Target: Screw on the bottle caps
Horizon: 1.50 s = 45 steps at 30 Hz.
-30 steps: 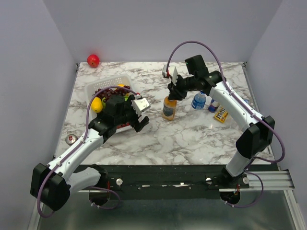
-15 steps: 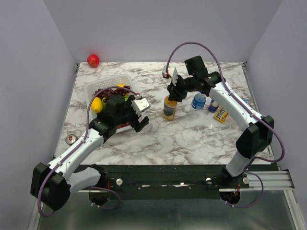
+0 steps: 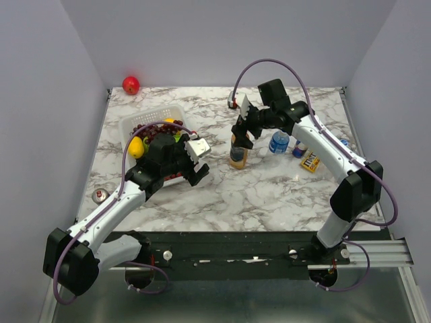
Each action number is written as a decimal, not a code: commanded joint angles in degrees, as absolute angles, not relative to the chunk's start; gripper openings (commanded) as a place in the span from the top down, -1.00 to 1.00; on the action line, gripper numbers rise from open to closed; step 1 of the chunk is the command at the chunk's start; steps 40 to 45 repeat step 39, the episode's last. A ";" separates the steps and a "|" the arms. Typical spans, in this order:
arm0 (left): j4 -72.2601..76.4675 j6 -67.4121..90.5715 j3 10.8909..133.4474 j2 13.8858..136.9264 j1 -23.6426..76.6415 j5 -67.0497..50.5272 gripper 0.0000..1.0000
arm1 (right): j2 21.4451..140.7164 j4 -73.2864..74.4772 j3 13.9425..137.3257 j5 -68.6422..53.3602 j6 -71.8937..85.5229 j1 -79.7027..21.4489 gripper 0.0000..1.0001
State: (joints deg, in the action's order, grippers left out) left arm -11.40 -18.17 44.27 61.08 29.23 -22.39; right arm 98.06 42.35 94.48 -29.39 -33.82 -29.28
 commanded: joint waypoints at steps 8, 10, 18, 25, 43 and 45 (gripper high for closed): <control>-10.28 -17.93 44.38 61.87 28.57 -24.26 -0.98 | 100.28 39.90 95.45 -27.33 -31.73 -29.18 -0.99; -10.20 -17.93 44.38 61.96 28.56 -24.17 -0.97 | 100.02 39.90 95.53 -27.68 -31.73 -29.18 -0.99; -9.49 -13.98 47.72 62.49 27.34 -19.43 -0.97 | 95.98 39.12 104.49 -30.24 -24.18 -29.18 -0.99; -3.43 -0.26 50.53 64.33 23.13 7.44 -0.97 | 92.73 36.65 107.32 -0.94 -11.69 -29.18 -0.99; -14.15 -5.88 64.95 70.57 14.42 5.10 -0.97 | 83.33 35.69 100.82 10.64 -11.34 -18.19 -0.99; -14.15 -5.88 64.95 70.57 14.42 5.10 -0.97 | 83.33 35.69 100.82 10.64 -11.34 -18.19 -0.99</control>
